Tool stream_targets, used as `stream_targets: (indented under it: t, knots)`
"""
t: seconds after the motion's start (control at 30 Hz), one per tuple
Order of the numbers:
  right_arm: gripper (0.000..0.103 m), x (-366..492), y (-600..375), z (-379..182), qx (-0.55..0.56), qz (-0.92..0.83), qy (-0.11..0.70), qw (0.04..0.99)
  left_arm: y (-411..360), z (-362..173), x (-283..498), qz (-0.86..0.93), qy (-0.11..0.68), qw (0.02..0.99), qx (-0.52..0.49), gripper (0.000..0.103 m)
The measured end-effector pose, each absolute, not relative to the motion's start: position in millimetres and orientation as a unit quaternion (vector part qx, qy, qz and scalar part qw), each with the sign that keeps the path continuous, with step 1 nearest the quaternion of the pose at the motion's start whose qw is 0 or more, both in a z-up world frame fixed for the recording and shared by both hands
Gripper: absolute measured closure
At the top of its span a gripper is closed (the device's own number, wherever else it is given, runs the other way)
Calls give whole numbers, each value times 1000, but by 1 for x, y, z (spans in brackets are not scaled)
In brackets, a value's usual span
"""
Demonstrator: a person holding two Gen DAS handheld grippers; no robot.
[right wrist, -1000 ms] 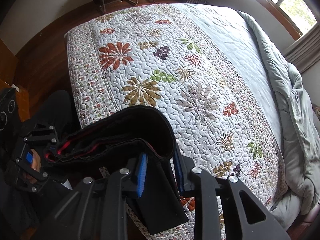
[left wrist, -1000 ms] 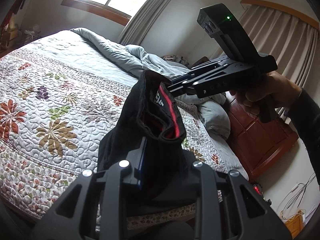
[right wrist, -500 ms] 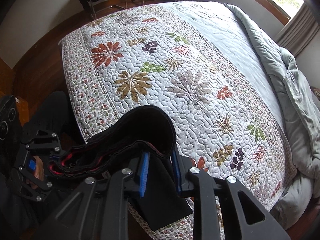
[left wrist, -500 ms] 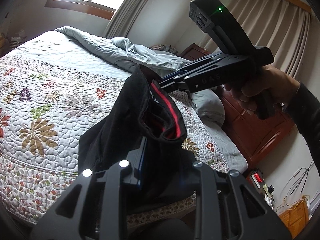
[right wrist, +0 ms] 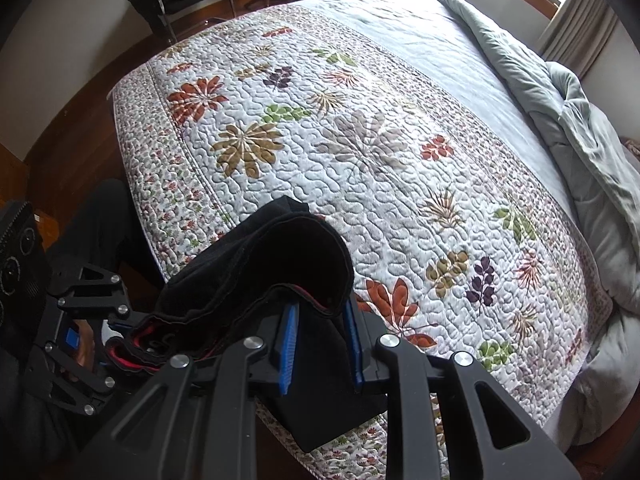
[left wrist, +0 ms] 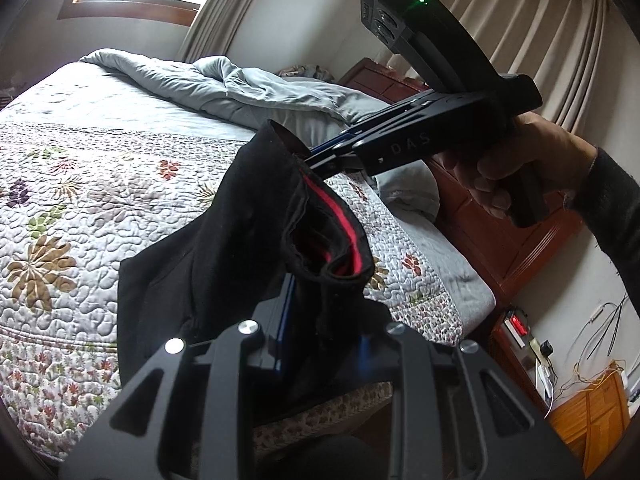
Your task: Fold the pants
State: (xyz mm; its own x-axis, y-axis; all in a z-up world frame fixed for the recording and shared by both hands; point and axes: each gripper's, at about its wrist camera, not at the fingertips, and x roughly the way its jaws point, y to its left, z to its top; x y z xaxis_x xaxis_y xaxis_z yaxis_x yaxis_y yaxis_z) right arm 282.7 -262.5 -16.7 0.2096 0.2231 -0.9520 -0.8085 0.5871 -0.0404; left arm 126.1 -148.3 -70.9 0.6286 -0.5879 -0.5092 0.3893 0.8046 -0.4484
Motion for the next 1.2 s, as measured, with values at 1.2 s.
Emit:
stream_targets:
  t: [1.2]
  knots:
    - [81,295,-383,-123,-179,341,567,728,-256,-161,148,-310,403,859,-65,78]
